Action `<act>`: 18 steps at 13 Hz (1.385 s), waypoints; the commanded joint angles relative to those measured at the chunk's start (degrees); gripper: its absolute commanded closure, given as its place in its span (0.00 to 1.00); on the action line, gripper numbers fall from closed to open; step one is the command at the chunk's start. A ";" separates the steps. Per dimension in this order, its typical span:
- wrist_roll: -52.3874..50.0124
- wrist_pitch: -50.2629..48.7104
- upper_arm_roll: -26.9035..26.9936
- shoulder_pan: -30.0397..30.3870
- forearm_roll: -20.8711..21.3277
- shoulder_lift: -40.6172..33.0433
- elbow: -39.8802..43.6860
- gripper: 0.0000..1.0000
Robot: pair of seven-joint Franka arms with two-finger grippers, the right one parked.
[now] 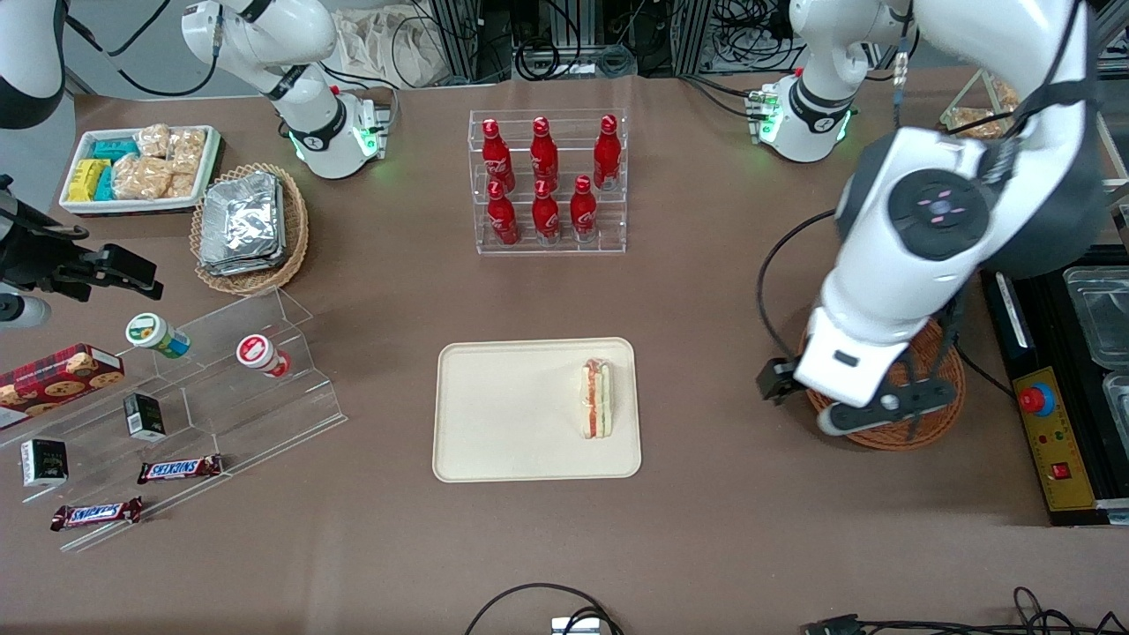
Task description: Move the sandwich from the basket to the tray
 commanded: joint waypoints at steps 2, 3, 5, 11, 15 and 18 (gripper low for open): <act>6.63 -3.61 -0.27 3.69 -2.83 -4.02 -1.38 0.00; 7.77 -5.28 -0.36 4.56 -2.92 -4.11 -1.30 0.00; 12.50 -5.99 -0.18 5.97 -5.11 -4.72 -1.38 0.00; 21.73 -6.17 2.88 7.65 -7.48 -13.06 -7.43 0.00; 35.61 -6.96 9.56 6.77 -9.78 -20.97 -15.16 0.00; 36.61 -8.10 11.59 6.68 -10.91 -23.53 -16.67 0.00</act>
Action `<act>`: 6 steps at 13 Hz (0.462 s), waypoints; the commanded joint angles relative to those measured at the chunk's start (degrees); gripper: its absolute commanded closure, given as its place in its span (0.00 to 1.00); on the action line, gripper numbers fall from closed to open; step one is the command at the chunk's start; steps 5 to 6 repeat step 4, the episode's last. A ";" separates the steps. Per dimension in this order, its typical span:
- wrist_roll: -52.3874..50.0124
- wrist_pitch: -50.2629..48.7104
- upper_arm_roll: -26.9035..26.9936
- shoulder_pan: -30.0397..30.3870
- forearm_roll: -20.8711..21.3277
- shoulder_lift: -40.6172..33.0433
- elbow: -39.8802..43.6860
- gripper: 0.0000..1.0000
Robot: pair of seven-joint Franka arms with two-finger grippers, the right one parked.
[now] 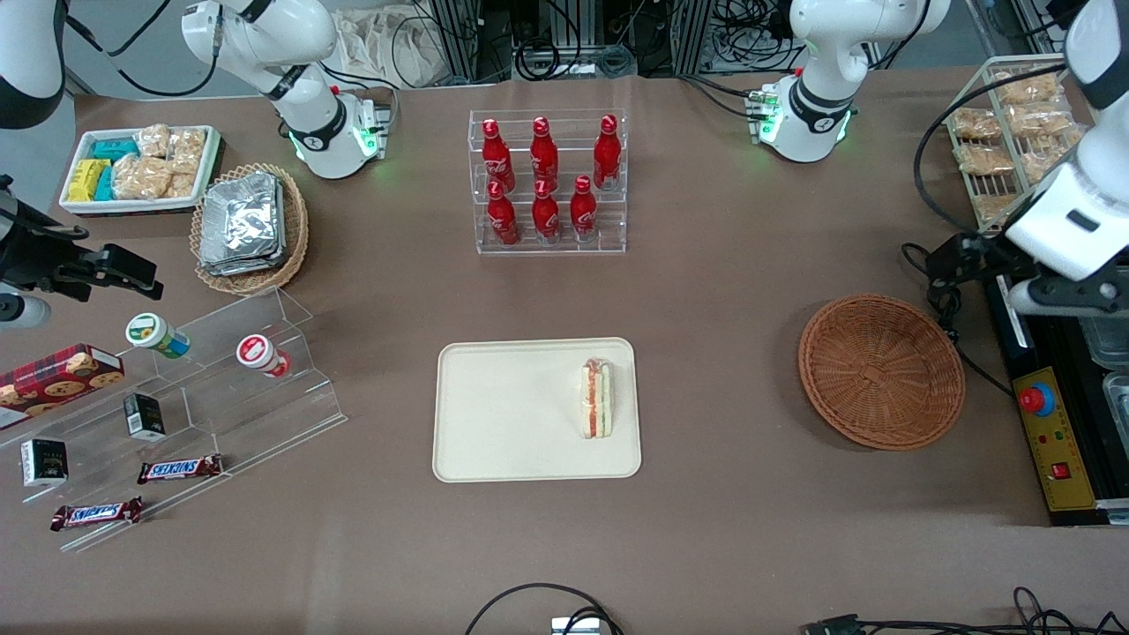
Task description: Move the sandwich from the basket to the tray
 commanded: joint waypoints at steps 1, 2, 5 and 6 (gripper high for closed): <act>1.34 -0.93 1.42 -0.30 -2.86 -3.82 -3.51 0.00; 1.34 -0.94 2.56 -0.30 -3.92 -4.53 -4.21 0.00; 1.34 -1.03 2.74 -0.30 -4.19 -4.80 -4.39 0.00; 1.34 -1.03 2.74 -0.30 -4.19 -4.80 -4.39 0.00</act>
